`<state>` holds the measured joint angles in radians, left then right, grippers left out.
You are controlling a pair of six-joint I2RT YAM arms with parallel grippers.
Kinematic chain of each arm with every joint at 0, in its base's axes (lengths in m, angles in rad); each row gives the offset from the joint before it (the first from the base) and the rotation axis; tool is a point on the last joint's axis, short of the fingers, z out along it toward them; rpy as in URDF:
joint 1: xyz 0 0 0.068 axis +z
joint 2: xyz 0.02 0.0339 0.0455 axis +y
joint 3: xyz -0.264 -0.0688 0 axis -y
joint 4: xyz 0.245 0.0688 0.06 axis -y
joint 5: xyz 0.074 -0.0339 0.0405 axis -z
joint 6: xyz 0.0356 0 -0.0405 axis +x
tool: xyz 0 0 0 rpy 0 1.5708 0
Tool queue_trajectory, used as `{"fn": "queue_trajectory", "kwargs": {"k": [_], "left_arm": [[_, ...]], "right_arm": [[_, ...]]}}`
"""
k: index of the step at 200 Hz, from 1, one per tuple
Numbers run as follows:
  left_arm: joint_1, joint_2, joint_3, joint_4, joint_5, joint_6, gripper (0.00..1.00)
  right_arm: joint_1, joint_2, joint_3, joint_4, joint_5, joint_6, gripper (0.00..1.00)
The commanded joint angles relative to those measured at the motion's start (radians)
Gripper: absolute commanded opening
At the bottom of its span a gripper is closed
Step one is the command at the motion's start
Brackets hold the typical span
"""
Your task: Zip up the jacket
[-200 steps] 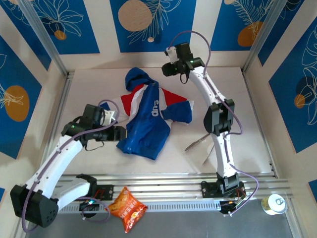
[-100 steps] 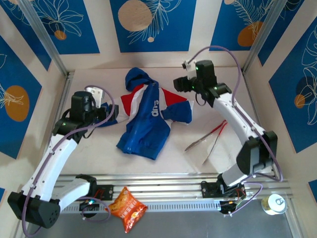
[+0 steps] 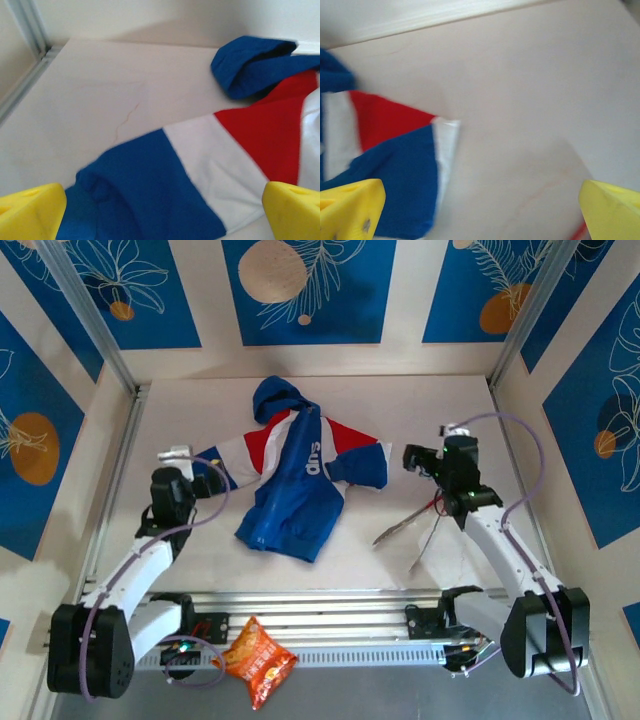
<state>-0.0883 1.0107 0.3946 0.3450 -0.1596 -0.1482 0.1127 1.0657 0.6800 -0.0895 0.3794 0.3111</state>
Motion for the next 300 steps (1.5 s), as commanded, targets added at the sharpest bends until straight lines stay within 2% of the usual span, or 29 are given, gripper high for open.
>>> {"fn": "queue_trajectory", "kwargs": {"k": [1, 21, 50, 94, 123, 154, 181, 238, 276, 300], "left_arm": [[0.023, 0.007, -0.038, 0.247, -0.036, -0.008, 1.00], [0.026, 0.037, -0.037, 0.156, 0.016, 0.061, 1.00], [0.027, 0.089, -0.063, 0.160, 0.036, 0.114, 1.00], [0.029, 0.222, -0.089, 0.301, 0.031, 0.093, 1.00], [0.030, 0.287, -0.086, 0.406, 0.017, 0.093, 1.00], [0.030, 0.306, -0.069, 0.402, -0.018, 0.103, 1.00], [0.030, 0.370, -0.075, 0.523, -0.006, 0.139, 1.00], [0.030, 0.563, -0.120, 0.801, 0.008, 0.149, 1.00], [0.030, 0.553, -0.085, 0.717, -0.007, 0.143, 1.00], [0.030, 0.553, -0.051, 0.652, 0.028, 0.153, 1.00]], "right_arm": [[-0.022, -0.026, -0.117, 0.194, 0.034, 0.041, 0.99], [-0.024, -0.004, -0.159, 0.248, 0.004, -0.044, 0.99], [-0.021, 0.031, -0.224, 0.379, -0.044, -0.097, 0.99], [-0.034, 0.068, -0.329, 0.619, -0.058, -0.117, 0.99], [-0.053, 0.122, -0.350, 0.713, -0.105, -0.154, 0.99], [-0.064, 0.178, -0.353, 0.792, -0.138, -0.183, 0.99], [-0.068, 0.238, -0.355, 0.866, -0.150, -0.197, 0.99], [-0.073, 0.293, -0.319, 0.867, -0.178, -0.214, 0.99], [-0.070, 0.384, -0.303, 0.915, -0.197, -0.226, 0.99], [-0.079, 0.428, -0.245, 0.843, -0.194, -0.207, 0.99]]}}
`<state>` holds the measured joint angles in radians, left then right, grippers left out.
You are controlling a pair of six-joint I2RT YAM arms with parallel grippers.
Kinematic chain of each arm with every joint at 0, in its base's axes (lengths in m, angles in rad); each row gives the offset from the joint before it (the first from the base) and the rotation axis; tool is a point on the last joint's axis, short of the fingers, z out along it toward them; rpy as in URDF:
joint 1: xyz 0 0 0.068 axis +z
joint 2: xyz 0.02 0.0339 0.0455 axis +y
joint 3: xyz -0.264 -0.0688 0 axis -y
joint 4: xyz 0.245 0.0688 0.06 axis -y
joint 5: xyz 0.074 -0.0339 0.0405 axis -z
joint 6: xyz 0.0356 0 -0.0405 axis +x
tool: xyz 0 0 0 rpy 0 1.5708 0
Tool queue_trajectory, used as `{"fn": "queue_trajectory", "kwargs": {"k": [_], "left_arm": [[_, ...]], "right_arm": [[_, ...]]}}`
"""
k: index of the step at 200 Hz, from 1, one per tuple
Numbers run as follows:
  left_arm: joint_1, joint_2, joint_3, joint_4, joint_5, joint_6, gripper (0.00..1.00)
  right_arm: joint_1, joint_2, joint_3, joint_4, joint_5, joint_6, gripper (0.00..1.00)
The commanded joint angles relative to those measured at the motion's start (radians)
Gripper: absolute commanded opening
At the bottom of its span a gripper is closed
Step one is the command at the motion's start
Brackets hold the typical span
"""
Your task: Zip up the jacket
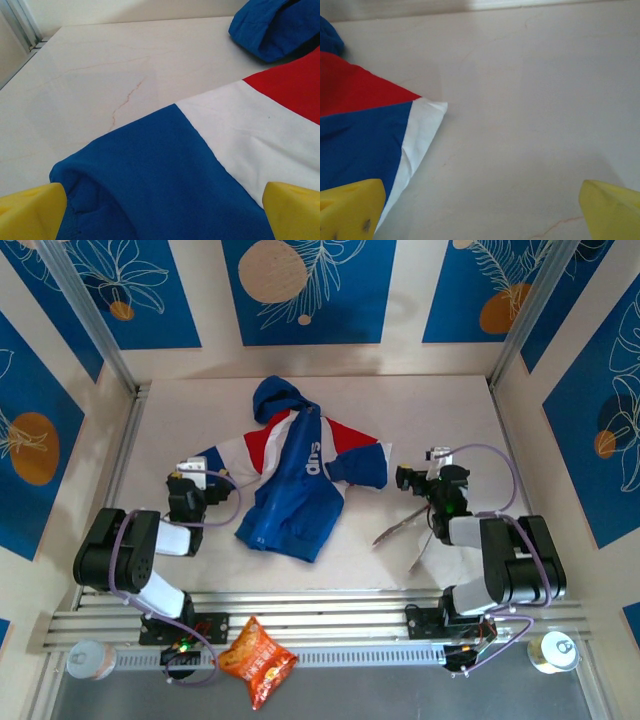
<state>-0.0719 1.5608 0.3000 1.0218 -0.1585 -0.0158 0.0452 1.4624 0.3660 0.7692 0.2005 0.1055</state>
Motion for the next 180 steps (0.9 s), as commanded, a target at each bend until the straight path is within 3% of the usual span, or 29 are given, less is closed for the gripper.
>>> {"fn": "queue_trajectory", "kwargs": {"k": [1, 17, 180], "left_arm": [[0.014, 0.002, 0.045, -0.027, 0.029, 0.021, 1.00], [0.012, 0.002, 0.056, -0.047, 0.049, 0.030, 1.00], [0.012, 0.002, 0.056, -0.048, 0.050, 0.032, 1.00]], "right_arm": [[-0.014, 0.032, 0.073, -0.021, -0.017, 0.002, 0.99], [-0.042, 0.034, 0.084, -0.042, -0.059, 0.018, 0.99], [-0.043, 0.035, 0.084, -0.041, -0.064, 0.017, 0.99]]}}
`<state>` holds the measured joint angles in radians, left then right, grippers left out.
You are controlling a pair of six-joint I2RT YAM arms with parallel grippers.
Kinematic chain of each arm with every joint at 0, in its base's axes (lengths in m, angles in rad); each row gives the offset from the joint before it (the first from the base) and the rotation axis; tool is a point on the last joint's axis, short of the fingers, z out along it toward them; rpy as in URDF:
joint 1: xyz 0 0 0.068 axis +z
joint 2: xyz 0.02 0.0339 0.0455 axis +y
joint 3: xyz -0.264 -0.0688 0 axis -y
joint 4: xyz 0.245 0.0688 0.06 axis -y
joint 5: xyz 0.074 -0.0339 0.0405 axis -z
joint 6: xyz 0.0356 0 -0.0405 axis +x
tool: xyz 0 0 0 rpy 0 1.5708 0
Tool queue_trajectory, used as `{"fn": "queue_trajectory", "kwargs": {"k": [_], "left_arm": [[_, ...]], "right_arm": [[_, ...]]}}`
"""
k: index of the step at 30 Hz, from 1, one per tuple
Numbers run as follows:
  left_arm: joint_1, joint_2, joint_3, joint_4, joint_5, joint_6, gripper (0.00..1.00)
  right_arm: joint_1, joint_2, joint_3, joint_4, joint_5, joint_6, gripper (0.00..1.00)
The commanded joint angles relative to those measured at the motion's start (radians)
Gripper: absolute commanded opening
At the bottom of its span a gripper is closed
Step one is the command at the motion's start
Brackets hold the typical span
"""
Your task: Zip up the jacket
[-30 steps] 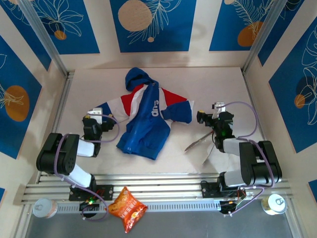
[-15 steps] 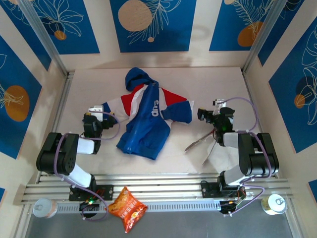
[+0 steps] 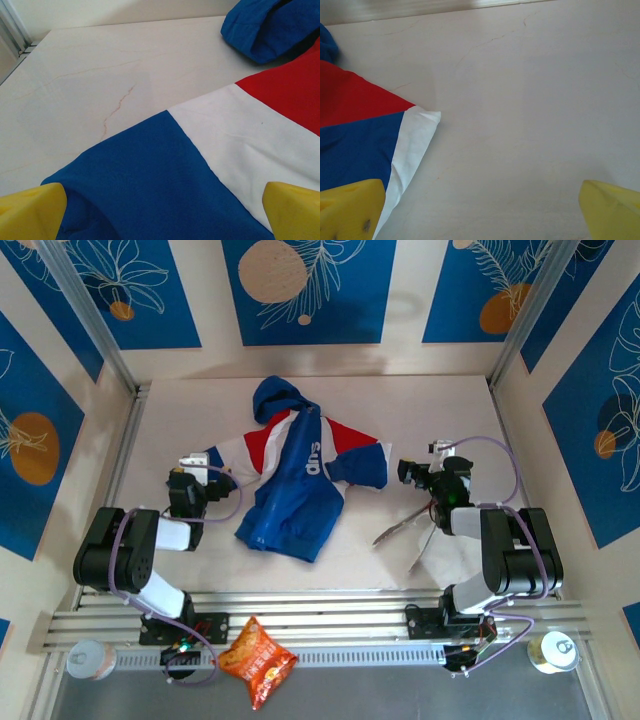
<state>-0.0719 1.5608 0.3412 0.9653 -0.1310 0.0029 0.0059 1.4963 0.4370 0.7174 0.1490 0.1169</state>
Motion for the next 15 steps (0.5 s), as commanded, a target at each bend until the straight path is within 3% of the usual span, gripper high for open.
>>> {"fn": "queue_trajectory", "kwargs": {"k": [1, 15], "left_arm": [[0.012, 0.002, 0.015, 0.008, 0.022, 0.013, 1.00], [0.012, 0.002, 0.015, 0.009, 0.022, 0.012, 1.00]], "right_arm": [[-0.004, 0.001, 0.013, 0.011, -0.013, 0.006, 0.99], [-0.003, 0.001, 0.012, 0.010, -0.014, 0.006, 0.99]]}}
